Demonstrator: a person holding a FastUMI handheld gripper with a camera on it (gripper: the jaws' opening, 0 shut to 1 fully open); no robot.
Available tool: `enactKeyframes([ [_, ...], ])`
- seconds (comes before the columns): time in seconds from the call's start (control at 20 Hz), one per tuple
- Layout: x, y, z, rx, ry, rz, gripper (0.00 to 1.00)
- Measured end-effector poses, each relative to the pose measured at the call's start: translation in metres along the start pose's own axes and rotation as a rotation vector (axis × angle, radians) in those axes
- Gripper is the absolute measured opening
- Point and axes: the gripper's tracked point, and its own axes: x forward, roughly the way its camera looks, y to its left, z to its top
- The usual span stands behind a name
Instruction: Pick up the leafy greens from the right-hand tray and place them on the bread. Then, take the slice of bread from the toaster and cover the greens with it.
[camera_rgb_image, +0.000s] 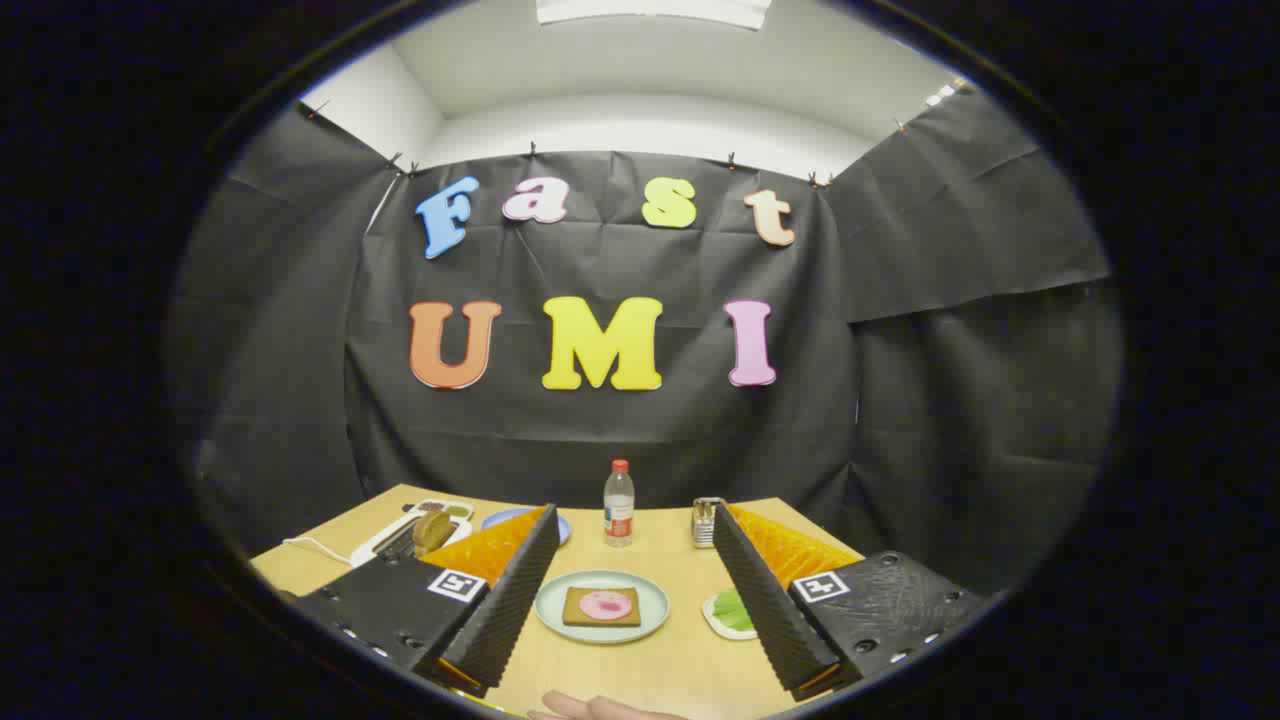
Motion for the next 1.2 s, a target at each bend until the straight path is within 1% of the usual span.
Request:
enactKeyframes([
  [0.3, -0.008, 0.007, 0.003, 0.003, -0.006, 0.008, 0.95],
  [0.5, -0.01, 0.0, 0.006, 0.006, -0.014, 0.004, 0.95],
  [1.2, 0.015, -0.02, -0.021, 0.004, 0.062, 0.028, 0.95],
])
